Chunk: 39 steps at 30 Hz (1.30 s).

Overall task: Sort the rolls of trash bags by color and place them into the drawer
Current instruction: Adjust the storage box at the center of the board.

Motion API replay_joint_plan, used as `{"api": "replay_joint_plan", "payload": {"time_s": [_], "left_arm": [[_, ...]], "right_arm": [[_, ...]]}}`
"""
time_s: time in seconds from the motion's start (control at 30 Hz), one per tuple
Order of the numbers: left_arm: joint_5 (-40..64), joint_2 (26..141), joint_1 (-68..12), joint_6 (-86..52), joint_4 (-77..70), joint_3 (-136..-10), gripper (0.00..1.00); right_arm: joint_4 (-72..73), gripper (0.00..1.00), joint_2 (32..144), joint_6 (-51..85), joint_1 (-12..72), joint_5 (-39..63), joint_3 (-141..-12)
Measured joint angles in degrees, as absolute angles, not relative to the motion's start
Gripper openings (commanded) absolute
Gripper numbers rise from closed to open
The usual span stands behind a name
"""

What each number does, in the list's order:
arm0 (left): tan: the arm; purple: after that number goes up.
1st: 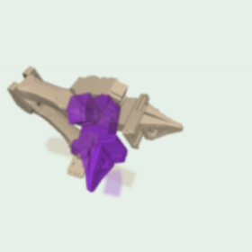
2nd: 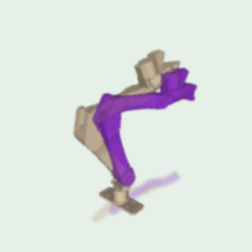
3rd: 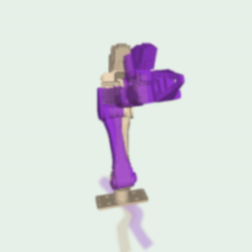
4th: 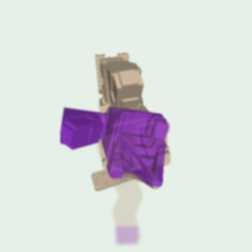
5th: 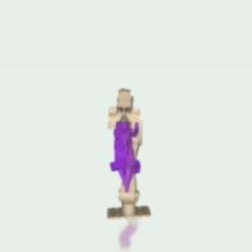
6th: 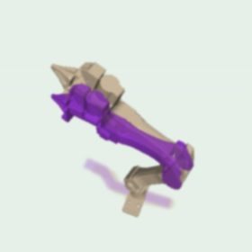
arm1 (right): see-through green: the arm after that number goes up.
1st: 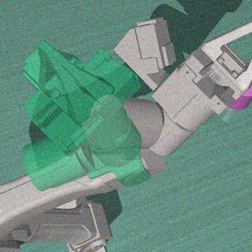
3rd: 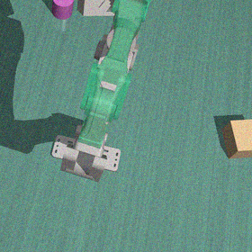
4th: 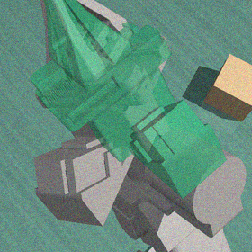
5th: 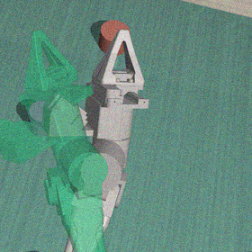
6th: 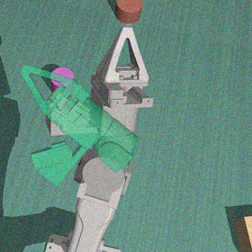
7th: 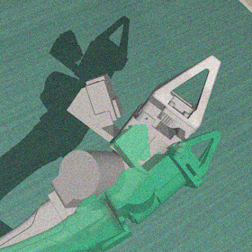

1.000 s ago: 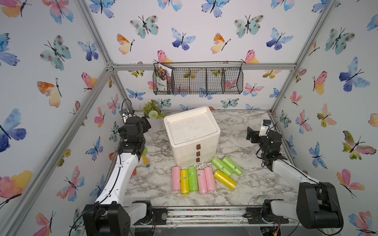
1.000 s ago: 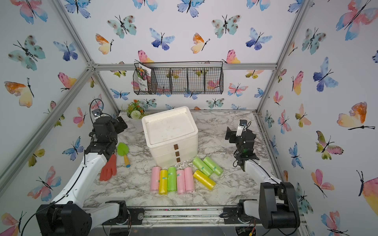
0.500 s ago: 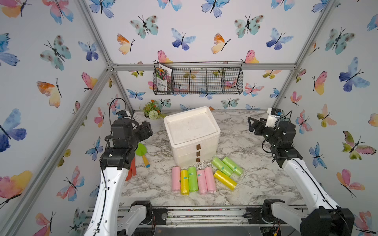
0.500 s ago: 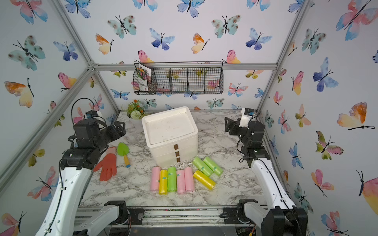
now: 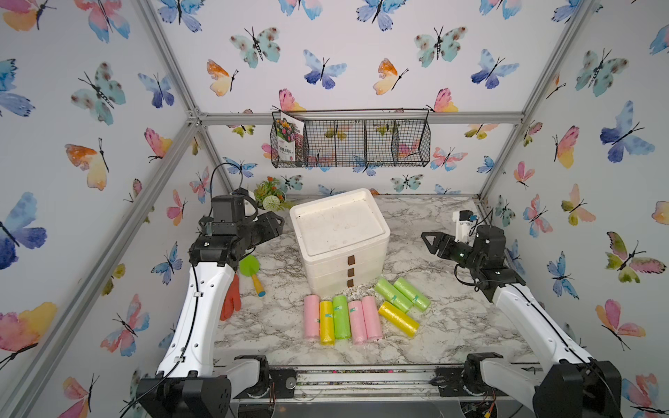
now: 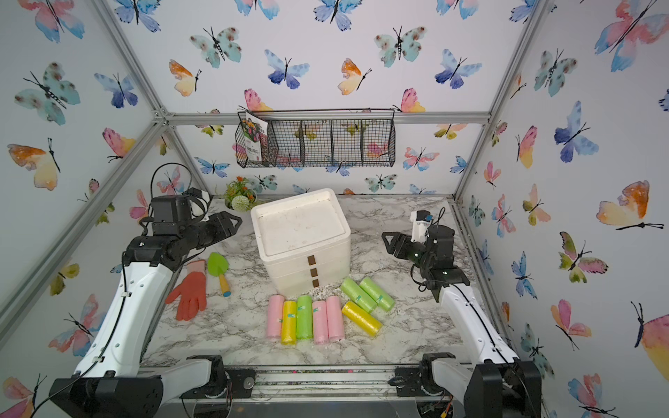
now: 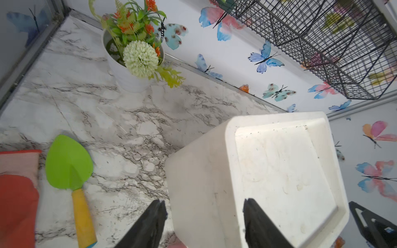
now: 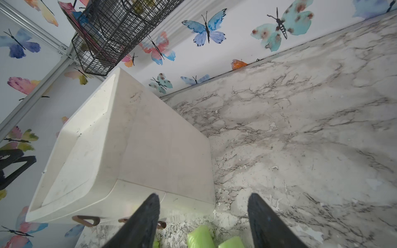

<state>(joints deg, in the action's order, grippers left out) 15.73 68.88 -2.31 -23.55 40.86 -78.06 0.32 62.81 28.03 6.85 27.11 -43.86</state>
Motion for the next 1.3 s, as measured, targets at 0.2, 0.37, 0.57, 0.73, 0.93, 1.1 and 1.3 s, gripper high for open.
{"api": "replay_joint_plan", "payload": {"time_s": [0.2, 0.37, 0.57, 0.73, 0.93, 1.1, 1.3], "left_arm": [[18.6, 71.4, -2.9, -25.2, 39.2, -78.8, 0.53], [13.0, 76.9, -11.4, -24.5, 41.1, -83.9, 0.56], [2.1, 81.8, -19.8, -24.5, 44.3, -89.3, 0.53], [-8.0, 84.4, -21.3, -26.5, 47.0, -92.6, 0.85], [-13.9, 83.2, -21.3, -29.6, 48.2, -92.1, 0.99], [-13.0, 79.4, -20.3, -31.6, 45.4, -88.0, 0.99], [2.9, 74.0, -6.3, -36.1, 38.9, -77.0, 0.99]], "right_arm": [[-1.9, 0.69, 61.0, 28.3, 12.1, 25.4, -44.0], [-3.1, 0.69, 62.0, 28.0, 17.5, 22.3, -44.5], [-3.5, 0.7, 62.2, 28.1, 19.6, 19.4, -44.5], [-4.2, 0.7, 62.5, 28.0, 20.0, 18.0, -44.5], [-4.5, 0.7, 62.5, 27.8, 20.3, 17.3, -44.5], [-4.5, 0.7, 62.5, 27.8, 20.3, 16.8, -44.5], [-5.0, 0.7, 62.5, 27.3, 20.3, 16.2, -44.5]]}}
